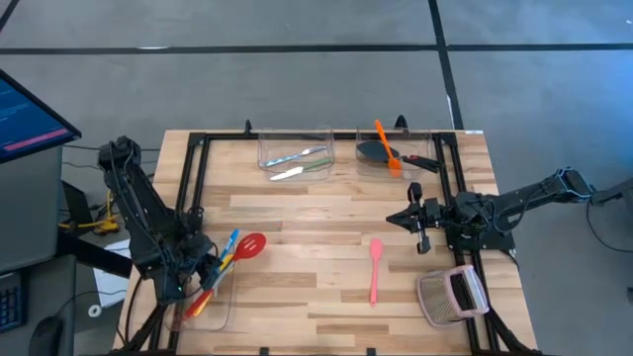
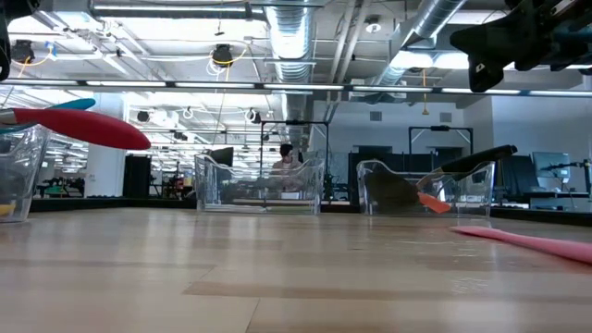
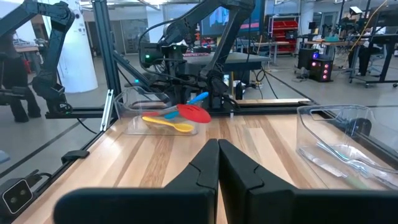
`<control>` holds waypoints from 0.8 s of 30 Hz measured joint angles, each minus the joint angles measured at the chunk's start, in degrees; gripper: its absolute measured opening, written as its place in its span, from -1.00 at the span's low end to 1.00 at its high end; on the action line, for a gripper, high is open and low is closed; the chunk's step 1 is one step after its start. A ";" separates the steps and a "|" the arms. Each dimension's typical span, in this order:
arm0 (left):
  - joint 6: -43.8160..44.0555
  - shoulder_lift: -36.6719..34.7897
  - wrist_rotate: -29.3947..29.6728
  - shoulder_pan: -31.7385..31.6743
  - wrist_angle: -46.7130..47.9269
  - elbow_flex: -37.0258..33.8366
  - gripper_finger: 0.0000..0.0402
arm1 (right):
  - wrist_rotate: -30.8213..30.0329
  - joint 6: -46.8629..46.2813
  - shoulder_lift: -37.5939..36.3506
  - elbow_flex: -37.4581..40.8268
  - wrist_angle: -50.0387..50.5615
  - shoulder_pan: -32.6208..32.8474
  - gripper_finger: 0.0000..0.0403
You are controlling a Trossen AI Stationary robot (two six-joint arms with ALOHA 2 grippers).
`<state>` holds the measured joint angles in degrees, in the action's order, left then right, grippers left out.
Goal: Pick & Place Kitchen Items
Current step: Put the blue serving spoon into the bottom transparent bin, then put the pink spatula into the top right transparent bin
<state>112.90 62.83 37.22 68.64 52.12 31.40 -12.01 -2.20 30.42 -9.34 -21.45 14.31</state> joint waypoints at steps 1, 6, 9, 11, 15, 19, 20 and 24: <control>0.00 0.00 0.01 0.00 0.00 -0.02 -0.79 | 0.00 0.00 0.00 0.00 0.00 -0.01 -0.99; -0.62 -0.02 0.06 0.00 -0.04 -0.02 -0.65 | 0.00 0.00 0.00 0.00 0.02 0.00 -0.99; -2.11 -0.67 0.08 0.00 -0.11 -0.02 -0.59 | 0.00 0.02 0.00 0.00 0.01 0.00 -0.99; -3.22 -1.68 0.06 -0.02 -0.15 -0.02 -0.56 | 0.00 0.12 0.00 0.00 0.00 -0.02 -0.99; -6.08 -5.97 -2.45 -0.04 -0.01 -0.07 -0.56 | 0.00 0.20 0.00 0.00 0.00 -0.02 -0.99; -9.26 -11.52 -3.46 -0.04 0.13 -0.07 -0.63 | 0.00 0.20 0.01 0.00 -0.02 -0.02 -0.99; -10.38 -12.97 -3.00 -0.04 0.16 -0.08 -0.65 | 0.00 0.20 0.00 0.00 -0.02 -0.02 -0.99; -12.64 -18.12 -2.52 -0.04 0.20 -0.07 -0.75 | -0.02 0.20 0.00 0.00 -0.20 -0.02 -0.99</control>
<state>100.26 44.71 34.70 68.60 52.31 31.33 -12.03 -2.00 30.41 -9.34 -21.65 14.28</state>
